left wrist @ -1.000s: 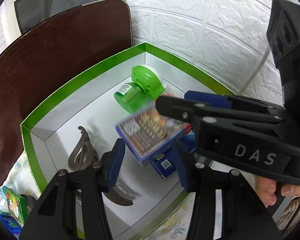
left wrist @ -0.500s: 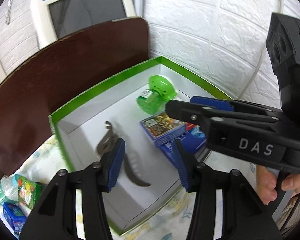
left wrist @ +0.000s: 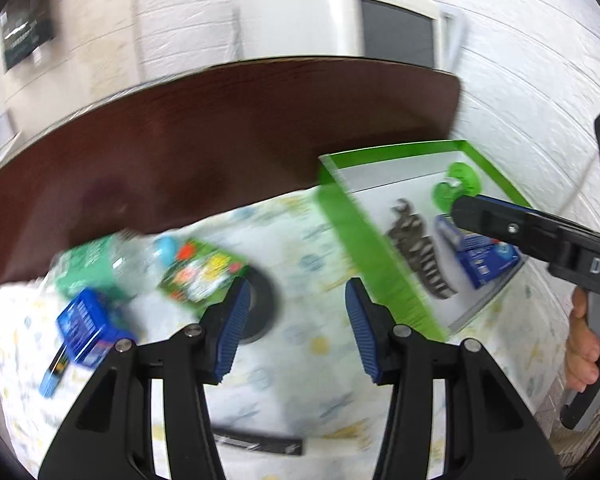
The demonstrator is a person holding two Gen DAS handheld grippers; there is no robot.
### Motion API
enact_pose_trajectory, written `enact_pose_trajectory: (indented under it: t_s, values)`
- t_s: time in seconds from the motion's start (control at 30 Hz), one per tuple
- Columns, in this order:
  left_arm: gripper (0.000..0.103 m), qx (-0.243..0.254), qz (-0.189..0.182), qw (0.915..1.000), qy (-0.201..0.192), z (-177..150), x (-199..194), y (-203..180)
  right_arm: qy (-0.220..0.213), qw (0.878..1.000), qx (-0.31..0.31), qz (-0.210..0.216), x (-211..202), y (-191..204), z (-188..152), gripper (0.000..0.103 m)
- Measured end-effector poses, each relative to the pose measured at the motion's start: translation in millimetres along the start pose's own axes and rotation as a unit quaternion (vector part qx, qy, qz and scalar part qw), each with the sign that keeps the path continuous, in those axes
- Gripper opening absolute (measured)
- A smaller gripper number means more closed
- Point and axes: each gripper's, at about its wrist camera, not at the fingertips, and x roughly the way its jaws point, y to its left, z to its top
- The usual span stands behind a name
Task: Organize rigid objects
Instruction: 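Move the right tool back to the green tea box, then grasp the green tea box with the right gripper and lift it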
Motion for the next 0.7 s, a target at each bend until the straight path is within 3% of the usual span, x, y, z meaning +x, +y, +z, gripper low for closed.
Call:
enact_pose_trajectory:
  t_s: [0.13, 0.23, 0.43, 0.7]
  values:
    - [0.048, -0.031, 0.012, 0.9994, 0.01, -18, -3, 33, 0.032, 0.999, -0.008, 0.016, 32, 26, 0, 0.051]
    - [0.048, -0.04, 0.014, 0.9989, 0.019, -27, 2, 48, 0.05, 0.998, 0.004, 0.024, 52, 37, 3, 0.065]
    - [0.048, -0.055, 0.0, 0.998, 0.03, -32, 14, 67, 0.066, 0.998, 0.013, 0.014, 85, 51, 14, 0.065]
    - [0.048, -0.063, -0.018, 0.9973, 0.035, -23, 33, 80, 0.092, 0.995, 0.041, 0.001, 120, 40, 21, 0.065]
